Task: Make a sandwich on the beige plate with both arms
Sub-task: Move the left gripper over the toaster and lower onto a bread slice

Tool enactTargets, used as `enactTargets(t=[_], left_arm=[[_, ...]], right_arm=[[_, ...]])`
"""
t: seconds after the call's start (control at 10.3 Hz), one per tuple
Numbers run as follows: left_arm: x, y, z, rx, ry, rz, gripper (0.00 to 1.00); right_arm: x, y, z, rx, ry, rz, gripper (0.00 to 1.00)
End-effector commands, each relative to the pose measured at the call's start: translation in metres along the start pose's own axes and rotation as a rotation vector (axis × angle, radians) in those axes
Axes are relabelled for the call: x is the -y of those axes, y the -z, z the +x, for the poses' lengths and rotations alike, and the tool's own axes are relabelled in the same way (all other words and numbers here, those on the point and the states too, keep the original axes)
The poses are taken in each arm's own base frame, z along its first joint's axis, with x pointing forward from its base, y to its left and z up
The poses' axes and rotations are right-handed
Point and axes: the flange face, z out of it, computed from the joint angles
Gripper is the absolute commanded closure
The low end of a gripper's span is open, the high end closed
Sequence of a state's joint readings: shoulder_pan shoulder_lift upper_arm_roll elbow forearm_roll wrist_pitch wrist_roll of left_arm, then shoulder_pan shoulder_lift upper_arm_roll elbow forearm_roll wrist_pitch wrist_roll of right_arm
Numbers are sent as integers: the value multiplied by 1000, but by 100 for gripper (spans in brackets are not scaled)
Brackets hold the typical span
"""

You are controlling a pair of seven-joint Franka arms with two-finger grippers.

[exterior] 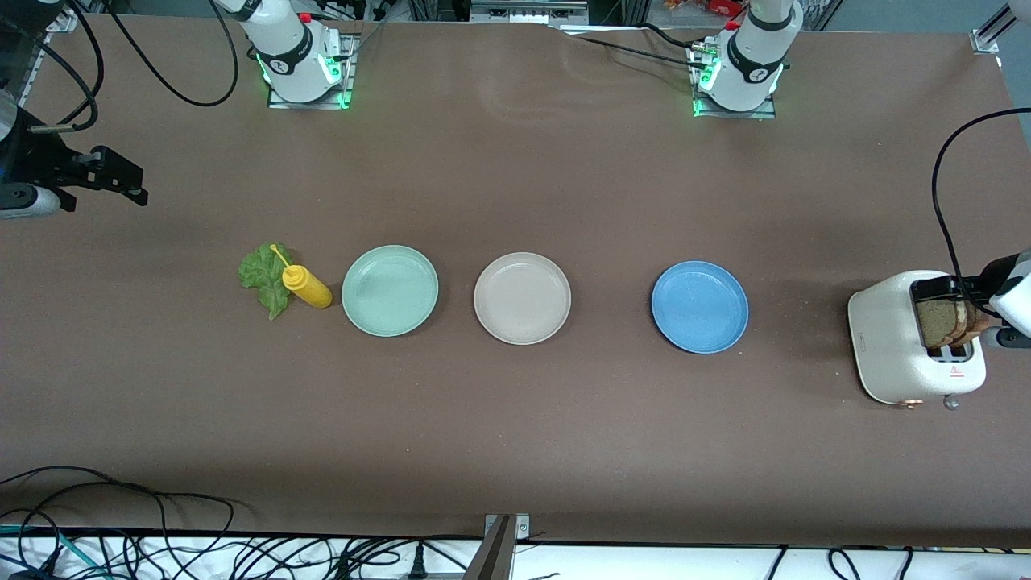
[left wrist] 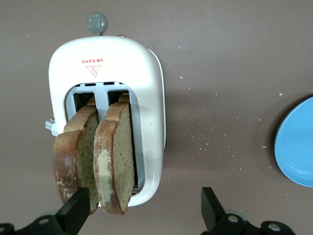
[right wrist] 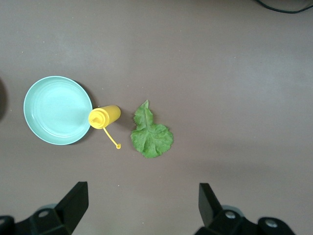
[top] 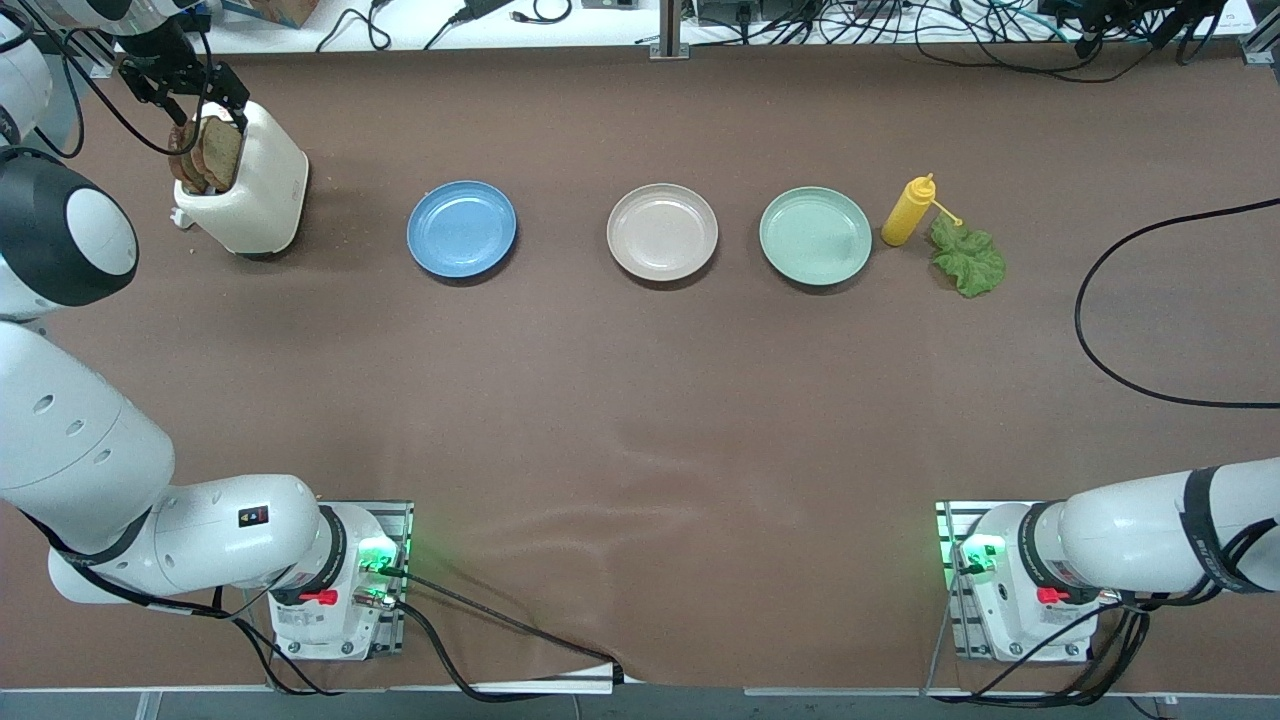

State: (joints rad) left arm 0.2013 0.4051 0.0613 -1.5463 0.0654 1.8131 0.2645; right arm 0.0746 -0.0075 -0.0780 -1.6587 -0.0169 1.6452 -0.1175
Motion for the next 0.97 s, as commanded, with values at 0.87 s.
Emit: enactTargets(t=[0.87], left_arm=[[15, -36, 15, -6, -16, 10, 21]], right_arm=[[5, 8, 0, 2, 4, 0, 0]])
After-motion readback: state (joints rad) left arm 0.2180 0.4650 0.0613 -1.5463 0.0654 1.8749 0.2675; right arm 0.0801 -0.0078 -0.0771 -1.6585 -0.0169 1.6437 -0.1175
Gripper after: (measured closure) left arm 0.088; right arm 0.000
